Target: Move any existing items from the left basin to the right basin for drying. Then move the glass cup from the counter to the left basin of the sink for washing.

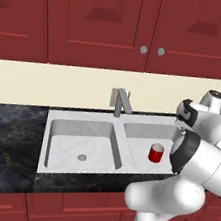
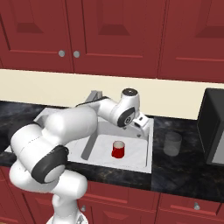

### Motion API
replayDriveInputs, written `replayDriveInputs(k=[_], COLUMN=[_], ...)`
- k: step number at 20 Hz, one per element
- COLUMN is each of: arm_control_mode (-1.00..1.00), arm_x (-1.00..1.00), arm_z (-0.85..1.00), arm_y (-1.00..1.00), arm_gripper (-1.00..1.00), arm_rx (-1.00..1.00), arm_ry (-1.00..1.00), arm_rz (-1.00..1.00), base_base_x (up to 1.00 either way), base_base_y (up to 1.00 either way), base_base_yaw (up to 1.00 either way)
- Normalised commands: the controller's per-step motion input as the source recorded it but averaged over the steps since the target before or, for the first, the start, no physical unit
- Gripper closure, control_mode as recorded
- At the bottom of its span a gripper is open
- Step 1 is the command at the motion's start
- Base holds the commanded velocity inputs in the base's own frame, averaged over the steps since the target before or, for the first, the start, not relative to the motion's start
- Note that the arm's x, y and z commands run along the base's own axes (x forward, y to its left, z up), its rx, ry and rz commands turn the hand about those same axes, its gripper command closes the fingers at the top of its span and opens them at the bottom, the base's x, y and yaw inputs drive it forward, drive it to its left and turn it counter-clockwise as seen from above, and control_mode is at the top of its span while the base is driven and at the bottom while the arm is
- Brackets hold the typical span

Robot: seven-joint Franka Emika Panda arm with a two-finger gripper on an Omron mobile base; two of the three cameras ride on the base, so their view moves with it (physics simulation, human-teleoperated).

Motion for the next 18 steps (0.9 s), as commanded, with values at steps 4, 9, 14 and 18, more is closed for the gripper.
replayDriveInputs(k=[4,9,14,18], arm_control_mode=[-1.00,-1.00,-1.00,-1.00], arm_x=[-0.14,-0.07,0.00,0.00], arm_z=[0.17,0.13,0.14,0.08], arm_y=[-0.23,-0.29,-0.32,-0.33], arm_gripper=[-1.00,-1.00,-1.00,-1.00], arm_rx=[0.00,0.00,0.00,0.00], arm_ry=[-0.01,-0.03,-0.05,-0.04], arm_rz=[0.00,0.00,0.00,0.00], base_base_x=[0.00,0.00,0.00,0.00], base_base_y=[0.00,0.00,0.00,0.00], base_base_yaw=[0.00,0.00,0.00,0.00])
